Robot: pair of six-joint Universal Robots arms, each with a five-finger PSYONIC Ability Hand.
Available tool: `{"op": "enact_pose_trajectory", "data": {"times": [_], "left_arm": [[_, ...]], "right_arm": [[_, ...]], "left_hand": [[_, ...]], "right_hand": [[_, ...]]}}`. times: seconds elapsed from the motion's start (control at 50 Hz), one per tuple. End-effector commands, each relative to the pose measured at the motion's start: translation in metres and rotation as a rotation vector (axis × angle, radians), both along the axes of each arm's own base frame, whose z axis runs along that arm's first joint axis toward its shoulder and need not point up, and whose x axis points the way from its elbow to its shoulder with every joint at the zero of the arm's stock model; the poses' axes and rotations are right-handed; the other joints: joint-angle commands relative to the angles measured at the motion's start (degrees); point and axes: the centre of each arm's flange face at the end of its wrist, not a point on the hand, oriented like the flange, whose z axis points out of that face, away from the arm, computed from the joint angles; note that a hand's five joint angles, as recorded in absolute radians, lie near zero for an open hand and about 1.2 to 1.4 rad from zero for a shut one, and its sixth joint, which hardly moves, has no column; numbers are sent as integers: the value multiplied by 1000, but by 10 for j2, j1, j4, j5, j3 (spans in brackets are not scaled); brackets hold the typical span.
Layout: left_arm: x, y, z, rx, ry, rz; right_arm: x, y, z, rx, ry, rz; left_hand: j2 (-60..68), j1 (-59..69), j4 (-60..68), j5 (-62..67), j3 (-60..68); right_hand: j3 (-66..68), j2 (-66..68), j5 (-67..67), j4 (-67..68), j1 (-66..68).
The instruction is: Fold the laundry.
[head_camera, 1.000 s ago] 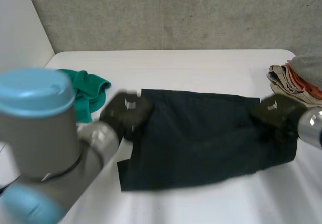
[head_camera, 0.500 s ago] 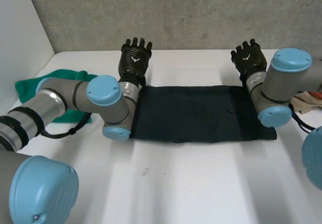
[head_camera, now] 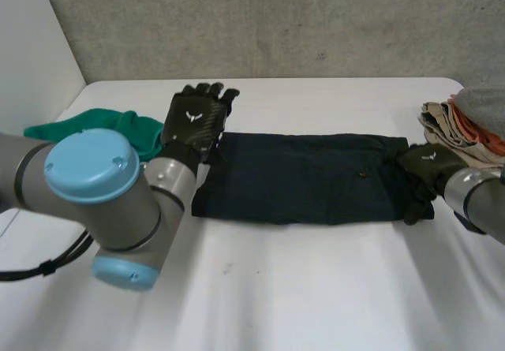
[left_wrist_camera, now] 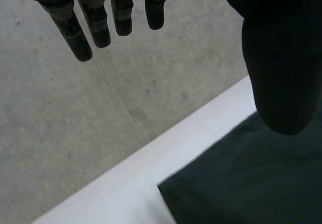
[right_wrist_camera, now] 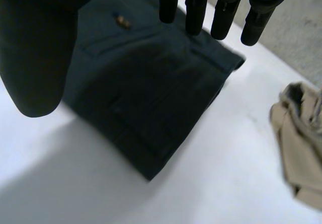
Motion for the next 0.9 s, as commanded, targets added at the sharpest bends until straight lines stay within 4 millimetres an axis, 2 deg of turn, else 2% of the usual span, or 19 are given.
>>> {"op": "enact_pose_trajectory", "data": {"times": [0.02,0.08,0.12,0.24,0.34,0.4,0.44,0.48,0.5,0.56,0.58,0.6,0.64,0.66,0.7,0.72,0.74,0.84,0.9], "left_arm": [[6,9,-12,47,5,-2],[6,8,-12,39,10,-2],[6,7,-12,36,14,1],[6,9,-8,28,20,-2],[8,10,8,-4,42,2],[11,14,12,-9,46,3],[12,16,13,-9,46,2],[13,17,13,-9,47,1],[14,17,13,-9,47,3],[14,17,13,-7,47,6],[14,17,13,-7,47,8],[14,17,13,-7,47,8],[14,17,13,-9,47,8],[14,17,14,-10,48,8],[13,15,16,-16,53,9],[13,16,17,-17,54,7],[13,15,17,-20,56,9],[8,11,29,-53,77,8],[6,8,37,-75,91,8]], "right_arm": [[-10,-16,-22,-59,-21,-1],[-10,-26,-40,-63,-14,1],[-12,-35,-42,-89,0,-20],[-30,-42,-35,-144,93,-111],[-46,-42,11,-322,290,-94],[-46,-43,19,-375,382,-62],[-30,-39,24,-423,425,9],[-1,-29,27,-471,408,109],[37,-12,29,-534,364,250],[86,20,30,-625,285,474],[110,42,28,-663,228,615],[120,53,24,-671,203,680],[133,70,11,-658,168,779],[143,83,-4,-631,143,854],[147,91,-19,-589,142,891],[151,96,-29,-563,159,904],[152,98,-31,-557,172,902],[150,92,-21,-566,198,836],[142,83,13,-579,117,753]], "left_hand": [[-17,-8,-16,-26,-21],[-17,-8,-16,-26,-21],[-17,-8,-16,-26,-21],[-17,-8,-16,-26,-21],[-17,-8,-16,-26,-21],[-17,-8,-16,-26,-21],[-17,-8,-16,-26,-21],[-17,-8,-16,-26,-21],[-17,-8,-16,-26,-21],[-17,-8,-16,-26,-21],[-17,-8,-16,-26,-21],[-17,-8,-16,-26,-21],[-17,-8,-16,-26,-21],[-17,-8,-16,-26,-21],[-17,-8,-16,-26,-21],[-17,-8,-16,-26,-21],[-17,-8,-16,-26,-21],[-17,-8,-16,-26,-21],[-17,-8,-16,-26,-21]], "right_hand": [[87,93,82,89,101],[262,267,256,263,276],[650,655,644,651,664],[652,657,646,654,666],[652,657,646,654,666],[652,657,646,654,666],[652,657,646,654,666],[652,657,646,654,666],[652,657,646,654,666],[652,657,646,654,666],[652,657,646,654,666],[652,657,646,654,666],[652,657,646,654,666],[652,657,646,654,666],[652,657,646,654,666],[333,338,327,334,347],[190,195,184,191,204],[-48,-43,-54,-46,-34],[-48,-43,-54,-46,-34]]}}
